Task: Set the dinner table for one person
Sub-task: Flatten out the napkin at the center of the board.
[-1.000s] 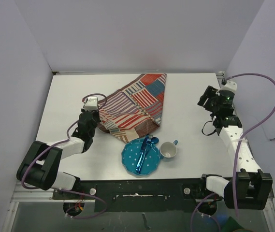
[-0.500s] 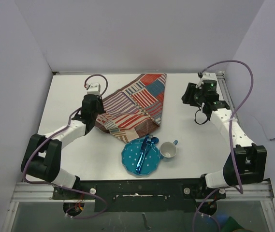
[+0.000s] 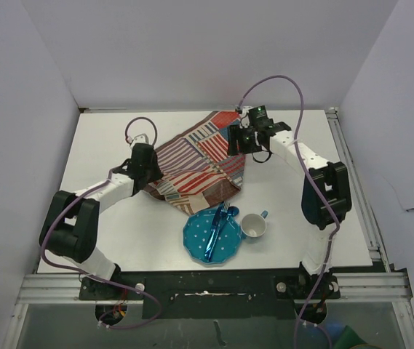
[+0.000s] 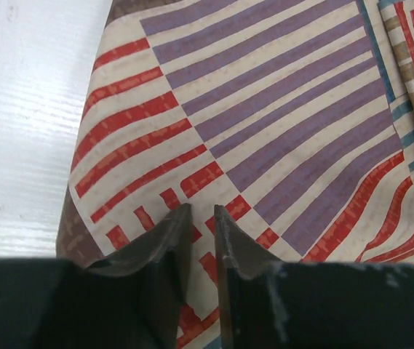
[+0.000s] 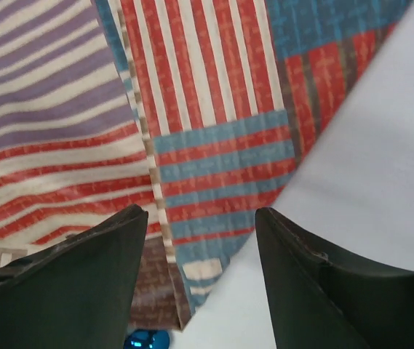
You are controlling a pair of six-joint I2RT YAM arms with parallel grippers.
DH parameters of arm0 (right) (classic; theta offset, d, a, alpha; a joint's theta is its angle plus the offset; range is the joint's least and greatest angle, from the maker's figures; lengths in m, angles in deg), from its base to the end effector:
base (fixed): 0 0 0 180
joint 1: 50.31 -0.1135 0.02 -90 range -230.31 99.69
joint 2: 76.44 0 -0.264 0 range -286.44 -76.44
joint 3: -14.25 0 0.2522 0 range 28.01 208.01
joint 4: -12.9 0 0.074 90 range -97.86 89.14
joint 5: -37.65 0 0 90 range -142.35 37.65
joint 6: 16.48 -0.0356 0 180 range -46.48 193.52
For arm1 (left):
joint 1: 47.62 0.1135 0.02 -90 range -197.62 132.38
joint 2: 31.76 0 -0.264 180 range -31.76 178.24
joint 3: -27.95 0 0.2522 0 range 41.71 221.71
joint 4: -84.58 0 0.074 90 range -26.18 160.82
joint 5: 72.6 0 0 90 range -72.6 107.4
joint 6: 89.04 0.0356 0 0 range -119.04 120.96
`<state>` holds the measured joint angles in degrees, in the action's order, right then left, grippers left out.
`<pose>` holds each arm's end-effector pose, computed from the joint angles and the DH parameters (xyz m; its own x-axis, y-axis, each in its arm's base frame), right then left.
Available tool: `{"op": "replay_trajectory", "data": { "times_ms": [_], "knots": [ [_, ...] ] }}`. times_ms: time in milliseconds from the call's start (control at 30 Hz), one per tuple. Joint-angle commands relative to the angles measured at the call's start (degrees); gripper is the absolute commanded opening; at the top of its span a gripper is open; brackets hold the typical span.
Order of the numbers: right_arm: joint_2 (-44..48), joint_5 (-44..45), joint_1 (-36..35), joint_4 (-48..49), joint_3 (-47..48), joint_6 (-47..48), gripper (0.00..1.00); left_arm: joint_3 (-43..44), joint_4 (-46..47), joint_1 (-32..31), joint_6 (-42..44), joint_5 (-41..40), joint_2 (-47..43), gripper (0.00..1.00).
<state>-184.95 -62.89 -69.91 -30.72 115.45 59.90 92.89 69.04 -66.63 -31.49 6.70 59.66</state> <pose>0.3960 0.1479 0.2471 -0.8141 -0.0441 -0.5791 -0.2538 0.9239 0.2864 0.3172 -0.1023 0.1920 -0.6358 -0.3386 -0.6936 -0.1795 0.9389 -0.2937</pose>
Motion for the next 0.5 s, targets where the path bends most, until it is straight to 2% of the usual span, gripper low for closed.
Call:
{"op": "replay_trajectory", "data": {
  "times_ms": [0, 67, 100, 133, 267, 333, 467],
  "knots": [
    [-5.3, -2.2, -1.5, -4.7, 12.5, 2.6, 0.63, 2.9, -4.2, 0.3, -5.3, -3.0, 0.7, 0.29],
    [-9.0, -4.5, -2.0, -6.5, 17.1, 3.1, 0.66, 2.8, -5.9, 0.3, -5.7, -4.0, 0.9, 0.31],
    [-11.3, -6.4, -2.0, -7.5, 19.9, 3.4, 0.67, 2.5, -6.5, 0.2, -6.1, -4.3, 0.7, 0.41],
    [-14.7, -8.2, -2.1, -9.0, 24.1, 3.7, 0.67, 1.9, -6.6, 0.2, -6.2, -4.2, 0.4, 0.43],
    [-24.8, -9.8, -3.5, -17.1, 38.2, 5.7, 0.67, 0.2, -8.7, -0.2, -6.5, -4.5, -1.1, 0.43],
    [-27.5, -10.1, -4.2, -18.5, 41.1, 6.0, 0.68, -0.3, -10.3, -0.2, -6.6, -3.8, -2.1, 0.43],
    [-29.3, -11.2, -5.2, -18.5, 41.0, 5.9, 0.69, -2.2, -12.3, -0.7, -6.9, -2.1, -5.6, 0.43]
  ]
}}
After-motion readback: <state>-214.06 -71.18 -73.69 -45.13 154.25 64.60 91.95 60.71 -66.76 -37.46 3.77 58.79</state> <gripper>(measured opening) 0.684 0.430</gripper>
